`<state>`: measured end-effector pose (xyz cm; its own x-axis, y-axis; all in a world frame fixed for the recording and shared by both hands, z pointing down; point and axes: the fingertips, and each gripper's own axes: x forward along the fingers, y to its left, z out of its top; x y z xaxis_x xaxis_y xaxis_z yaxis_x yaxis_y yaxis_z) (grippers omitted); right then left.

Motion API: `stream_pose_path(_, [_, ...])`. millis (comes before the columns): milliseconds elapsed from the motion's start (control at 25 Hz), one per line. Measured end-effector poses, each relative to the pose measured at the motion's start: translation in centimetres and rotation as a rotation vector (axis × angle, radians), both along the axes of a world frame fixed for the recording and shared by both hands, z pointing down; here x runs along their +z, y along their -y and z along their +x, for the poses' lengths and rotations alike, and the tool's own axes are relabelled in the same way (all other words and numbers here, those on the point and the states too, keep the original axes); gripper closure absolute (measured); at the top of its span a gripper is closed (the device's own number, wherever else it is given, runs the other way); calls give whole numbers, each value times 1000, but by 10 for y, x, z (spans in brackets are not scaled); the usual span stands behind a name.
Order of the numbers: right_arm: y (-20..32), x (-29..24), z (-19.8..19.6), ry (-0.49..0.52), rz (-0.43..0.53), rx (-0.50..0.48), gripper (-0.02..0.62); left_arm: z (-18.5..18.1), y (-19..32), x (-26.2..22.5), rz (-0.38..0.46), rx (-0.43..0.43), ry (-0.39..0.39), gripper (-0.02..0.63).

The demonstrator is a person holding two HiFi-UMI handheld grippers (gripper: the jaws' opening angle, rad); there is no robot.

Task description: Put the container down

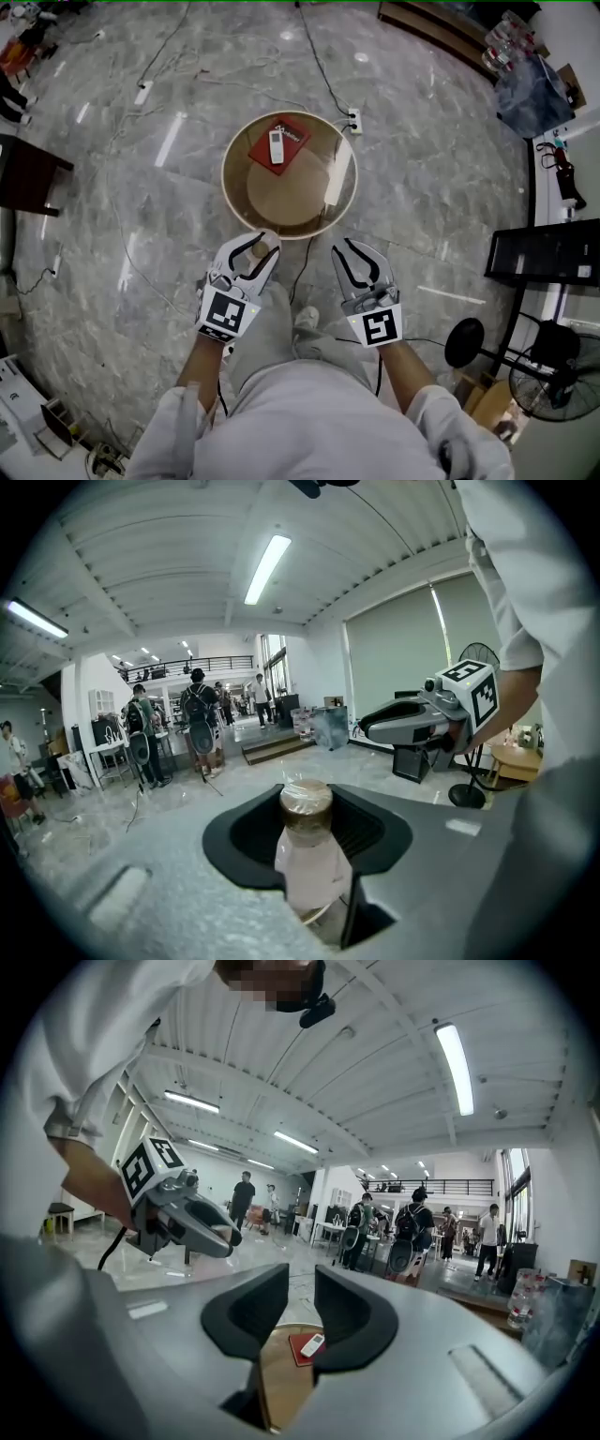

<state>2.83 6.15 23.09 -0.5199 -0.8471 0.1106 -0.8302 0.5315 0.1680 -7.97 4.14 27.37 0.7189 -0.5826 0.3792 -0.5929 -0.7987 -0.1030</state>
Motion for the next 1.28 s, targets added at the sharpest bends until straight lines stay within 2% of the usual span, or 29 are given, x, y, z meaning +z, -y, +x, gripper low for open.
stream_pose_path(360, [112, 78, -19, -40, -102, 78, 465, -12, 113, 87, -25, 77, -29, 462])
stream_pose_path(560, [155, 149, -16, -67, -147, 102, 462, -4, 158, 157, -63, 90, -34, 462])
stream_pose_path(720, [171, 226, -13, -49, -206, 89, 460, 6, 181, 227, -86, 68, -16, 462])
stream_pose_path(960, [188, 343, -1, -110, -283, 21, 460, 20, 205, 339, -114, 26, -8, 462])
stream_pose_path(1080, [200, 378, 8, -90, -269, 27, 460, 28, 208, 387, -136, 23, 2, 462])
stream_pose_path(1280, [209, 425, 16, -76, -269, 29, 460, 41, 208, 441, -158, 44, 18, 462])
